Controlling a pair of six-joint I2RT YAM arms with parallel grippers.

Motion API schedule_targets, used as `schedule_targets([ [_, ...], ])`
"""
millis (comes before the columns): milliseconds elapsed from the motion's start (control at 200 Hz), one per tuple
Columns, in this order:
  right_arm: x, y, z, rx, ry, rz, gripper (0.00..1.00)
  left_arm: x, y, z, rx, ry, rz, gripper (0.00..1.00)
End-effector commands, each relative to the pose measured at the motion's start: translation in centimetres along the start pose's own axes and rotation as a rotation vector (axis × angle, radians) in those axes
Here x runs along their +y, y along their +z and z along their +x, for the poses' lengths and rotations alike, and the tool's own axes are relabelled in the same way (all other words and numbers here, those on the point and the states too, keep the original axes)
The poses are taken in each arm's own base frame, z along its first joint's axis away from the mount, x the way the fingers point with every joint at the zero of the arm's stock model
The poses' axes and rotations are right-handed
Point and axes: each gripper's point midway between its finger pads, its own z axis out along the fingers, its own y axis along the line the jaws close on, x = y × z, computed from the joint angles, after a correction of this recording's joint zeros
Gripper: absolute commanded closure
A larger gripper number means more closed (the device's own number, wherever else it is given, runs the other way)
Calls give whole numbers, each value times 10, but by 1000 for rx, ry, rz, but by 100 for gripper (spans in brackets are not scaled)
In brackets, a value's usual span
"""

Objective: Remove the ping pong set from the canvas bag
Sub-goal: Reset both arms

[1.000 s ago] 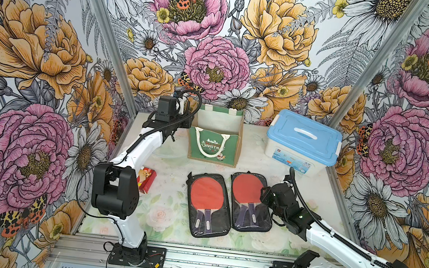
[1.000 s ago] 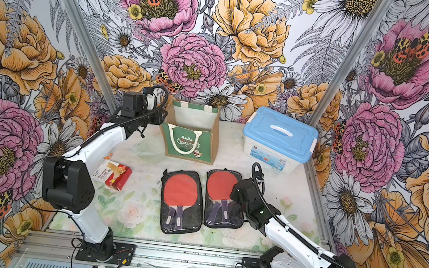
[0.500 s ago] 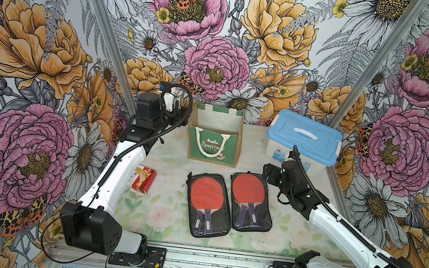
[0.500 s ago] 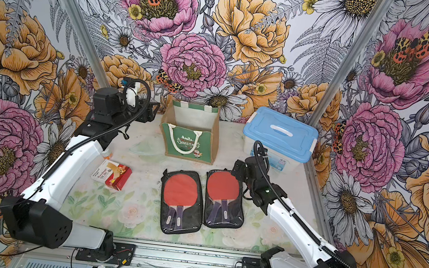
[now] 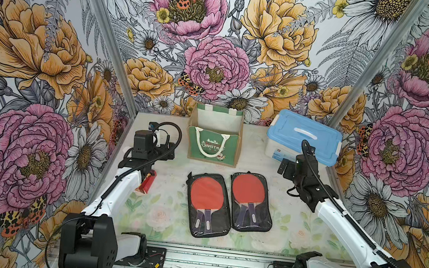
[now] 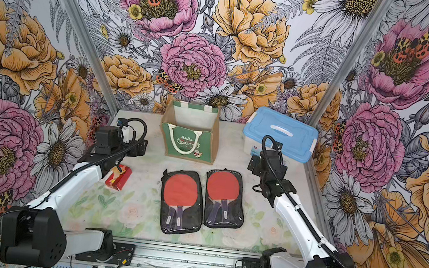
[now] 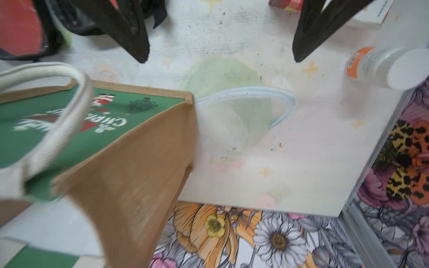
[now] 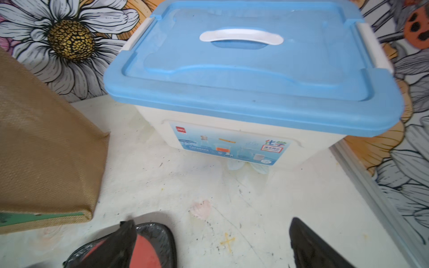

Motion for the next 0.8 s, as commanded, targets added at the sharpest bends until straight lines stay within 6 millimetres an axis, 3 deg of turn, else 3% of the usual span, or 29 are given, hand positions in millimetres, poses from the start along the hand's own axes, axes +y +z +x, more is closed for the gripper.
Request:
schedule_targets([
  [0,-26,7,3,-1,-84,135,1,21,9,-11,-137,21,-99,1],
  [115,-34,18,8,10,-145,163,0,28,30,12,-124,44,-108,1],
  [275,-34,31,19,-40,-171,139,0,38,54,30,-93,37,-115,1],
  [500,-34,40,39,-219,-226,85,2,43,56,24,-125,-8,-104,1],
  [641,-35,52,49,-212,-235,77,2,44,45,10,-268,-1,-116,1],
  [796,-34,60,42,-227,-248,82,1,47,51,12,-289,-32,-106,1],
])
